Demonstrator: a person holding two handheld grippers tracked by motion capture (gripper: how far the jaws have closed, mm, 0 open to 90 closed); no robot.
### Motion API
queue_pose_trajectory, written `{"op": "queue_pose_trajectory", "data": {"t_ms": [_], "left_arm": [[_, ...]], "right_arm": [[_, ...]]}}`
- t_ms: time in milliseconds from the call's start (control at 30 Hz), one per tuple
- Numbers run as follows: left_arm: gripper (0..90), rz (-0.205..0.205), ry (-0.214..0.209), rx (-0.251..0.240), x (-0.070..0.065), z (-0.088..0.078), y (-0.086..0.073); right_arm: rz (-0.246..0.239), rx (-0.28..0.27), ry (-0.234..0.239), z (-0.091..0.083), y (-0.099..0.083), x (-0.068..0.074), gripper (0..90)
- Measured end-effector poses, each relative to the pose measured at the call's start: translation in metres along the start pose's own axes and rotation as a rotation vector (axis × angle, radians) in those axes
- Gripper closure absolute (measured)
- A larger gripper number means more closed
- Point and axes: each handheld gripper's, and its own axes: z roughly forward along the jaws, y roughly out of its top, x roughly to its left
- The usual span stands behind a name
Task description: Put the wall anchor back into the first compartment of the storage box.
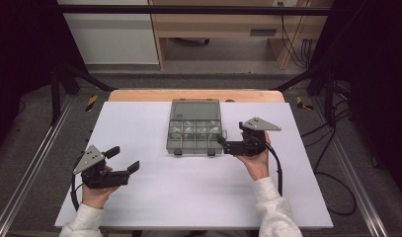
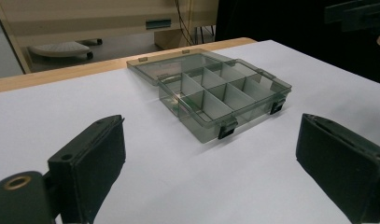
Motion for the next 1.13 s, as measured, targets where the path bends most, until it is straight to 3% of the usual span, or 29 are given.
{"op": "queue_pose_trajectory", "data": {"t_ms": [267,667,1133], "left_arm": [[7.9,-0.007,0.004,0.010,0.000,0.004,-0.003],[7.6,0.001,0.008,0.025,-0.004,0.008,-0.008],[7.6,0.005,0.008,0.032,-0.004,0.008,-0.013]], "right_arm": [[0.030,-0.020,-0.011,-0.031,-0.033,-0.016,1.6],[-0.003,-0.073,-0.017,-0.074,-0.066,-0.026,0.2],[-0.010,-0.095,-0.042,-0.091,-0.080,-0.032,0.1]]}}
